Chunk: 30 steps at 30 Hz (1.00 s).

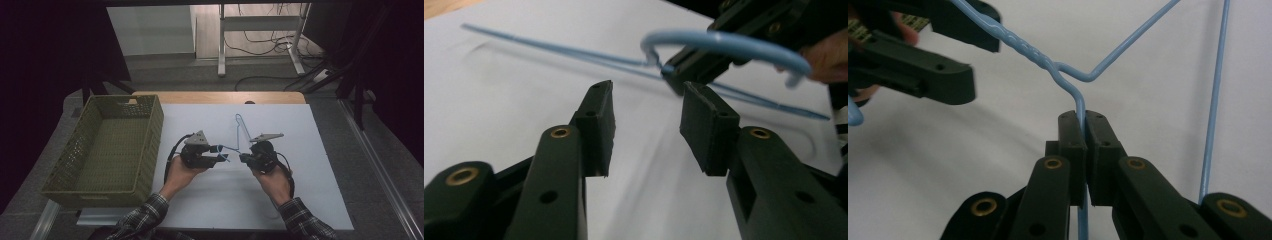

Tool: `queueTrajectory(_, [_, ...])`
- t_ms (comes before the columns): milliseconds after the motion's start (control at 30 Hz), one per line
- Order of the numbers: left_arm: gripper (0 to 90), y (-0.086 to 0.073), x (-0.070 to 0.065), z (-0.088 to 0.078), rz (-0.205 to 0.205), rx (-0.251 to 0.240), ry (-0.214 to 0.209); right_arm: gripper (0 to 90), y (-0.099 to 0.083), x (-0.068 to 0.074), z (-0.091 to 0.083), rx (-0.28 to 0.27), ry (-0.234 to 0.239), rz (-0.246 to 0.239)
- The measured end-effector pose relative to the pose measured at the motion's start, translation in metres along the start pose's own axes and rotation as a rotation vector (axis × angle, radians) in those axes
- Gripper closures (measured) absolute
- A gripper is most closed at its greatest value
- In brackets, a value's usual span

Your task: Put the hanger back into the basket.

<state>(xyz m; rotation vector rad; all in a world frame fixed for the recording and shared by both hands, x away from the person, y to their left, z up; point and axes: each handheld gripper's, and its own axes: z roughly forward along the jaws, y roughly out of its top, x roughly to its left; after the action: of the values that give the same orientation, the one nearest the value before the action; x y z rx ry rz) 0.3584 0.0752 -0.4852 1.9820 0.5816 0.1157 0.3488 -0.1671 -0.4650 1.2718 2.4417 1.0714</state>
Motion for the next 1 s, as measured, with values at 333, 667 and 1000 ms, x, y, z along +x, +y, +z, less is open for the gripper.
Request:
queueTrajectory(333, [79.1,0.007,-0.007,0.002,0.052,-0.058,0.006,86.6,0.002,0.009,-0.001,-0.004,0.051,-0.008])
queueTrajectory(667, [85.8,0.030,-0.020,-0.008,0.065,-0.018,0.096,68.6,0.007,0.019,-0.012,-0.032,-0.035,-0.093])
queueTrajectory(1000, [81.4,0.046,-0.032,-0.016,0.067,0.009,0.102,86.0,0.006,0.039,-0.016,-0.015,-0.131,-0.265])
